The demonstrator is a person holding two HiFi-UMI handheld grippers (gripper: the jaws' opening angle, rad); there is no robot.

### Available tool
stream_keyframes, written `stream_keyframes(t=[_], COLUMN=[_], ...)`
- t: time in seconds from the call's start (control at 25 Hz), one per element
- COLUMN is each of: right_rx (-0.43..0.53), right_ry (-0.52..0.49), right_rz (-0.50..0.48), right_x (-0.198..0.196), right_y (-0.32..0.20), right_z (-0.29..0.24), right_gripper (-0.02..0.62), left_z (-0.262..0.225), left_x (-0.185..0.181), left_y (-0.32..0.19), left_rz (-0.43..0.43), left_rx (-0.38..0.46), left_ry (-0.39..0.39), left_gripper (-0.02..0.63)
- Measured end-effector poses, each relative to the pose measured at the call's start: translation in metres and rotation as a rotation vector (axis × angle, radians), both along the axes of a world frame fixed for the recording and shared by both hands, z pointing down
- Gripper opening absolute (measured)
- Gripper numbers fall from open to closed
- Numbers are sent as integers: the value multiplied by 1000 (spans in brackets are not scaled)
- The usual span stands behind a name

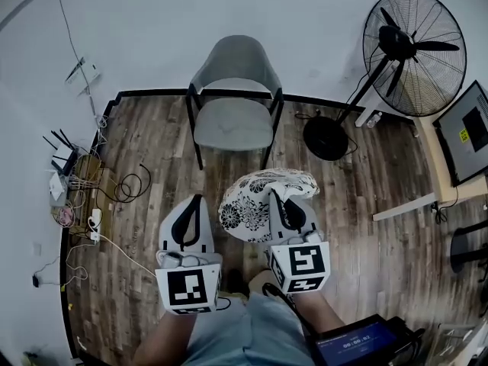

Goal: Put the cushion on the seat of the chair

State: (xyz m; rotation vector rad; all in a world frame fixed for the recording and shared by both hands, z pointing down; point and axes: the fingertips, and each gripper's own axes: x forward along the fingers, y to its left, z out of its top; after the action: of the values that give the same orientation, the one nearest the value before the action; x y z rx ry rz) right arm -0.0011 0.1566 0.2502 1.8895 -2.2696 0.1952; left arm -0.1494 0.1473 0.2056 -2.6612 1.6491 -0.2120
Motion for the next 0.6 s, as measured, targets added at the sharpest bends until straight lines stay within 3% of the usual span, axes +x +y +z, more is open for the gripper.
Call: stream_keyframes(t=[0.36,0.6], right_rx=[-9,-4], right_ry=[-21,-25], right_rz=[20,24], right_x=[17,49], right_y=[-47,-100], right_z=[11,13], right_gripper=[16,17], left_z=[16,25], left_x=[23,55], left_y=[-48,-100], left_rz=[39,48], left_rx=[-21,-51], left_ry=[-29,-43], left_gripper=[3,3])
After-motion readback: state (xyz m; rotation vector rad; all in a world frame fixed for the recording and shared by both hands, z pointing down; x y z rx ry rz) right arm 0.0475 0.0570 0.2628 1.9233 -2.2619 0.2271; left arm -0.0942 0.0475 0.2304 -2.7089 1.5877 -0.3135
